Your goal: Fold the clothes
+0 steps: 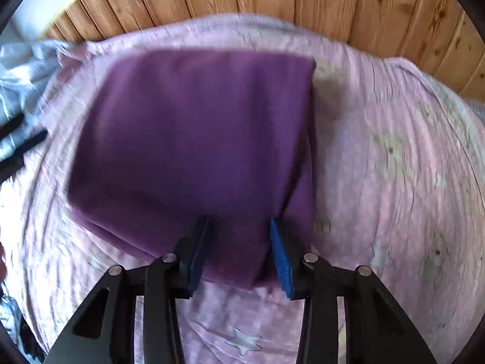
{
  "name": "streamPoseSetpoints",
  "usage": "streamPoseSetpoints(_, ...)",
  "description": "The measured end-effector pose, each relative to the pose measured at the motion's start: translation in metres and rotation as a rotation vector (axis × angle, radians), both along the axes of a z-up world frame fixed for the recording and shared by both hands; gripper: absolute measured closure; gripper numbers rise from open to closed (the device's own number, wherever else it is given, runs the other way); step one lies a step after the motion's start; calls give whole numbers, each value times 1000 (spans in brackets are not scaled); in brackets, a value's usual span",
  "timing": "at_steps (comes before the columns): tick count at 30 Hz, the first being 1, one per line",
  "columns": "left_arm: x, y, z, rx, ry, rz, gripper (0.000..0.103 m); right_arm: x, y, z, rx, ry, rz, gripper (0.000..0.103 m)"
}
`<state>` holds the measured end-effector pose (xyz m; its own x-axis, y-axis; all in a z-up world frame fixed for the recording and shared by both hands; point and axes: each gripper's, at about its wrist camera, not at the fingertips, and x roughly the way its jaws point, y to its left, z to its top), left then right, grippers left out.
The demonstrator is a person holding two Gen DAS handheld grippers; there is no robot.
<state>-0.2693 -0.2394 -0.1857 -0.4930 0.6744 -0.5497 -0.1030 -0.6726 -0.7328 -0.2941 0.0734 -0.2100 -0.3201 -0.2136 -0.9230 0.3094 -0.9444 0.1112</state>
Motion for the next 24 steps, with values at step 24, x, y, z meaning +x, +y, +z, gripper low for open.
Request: streamPoseSetpoints(24, 4, 69, -50, -311, -155, -38, 45, 18, -12, 3, -18, 84, -19, 60)
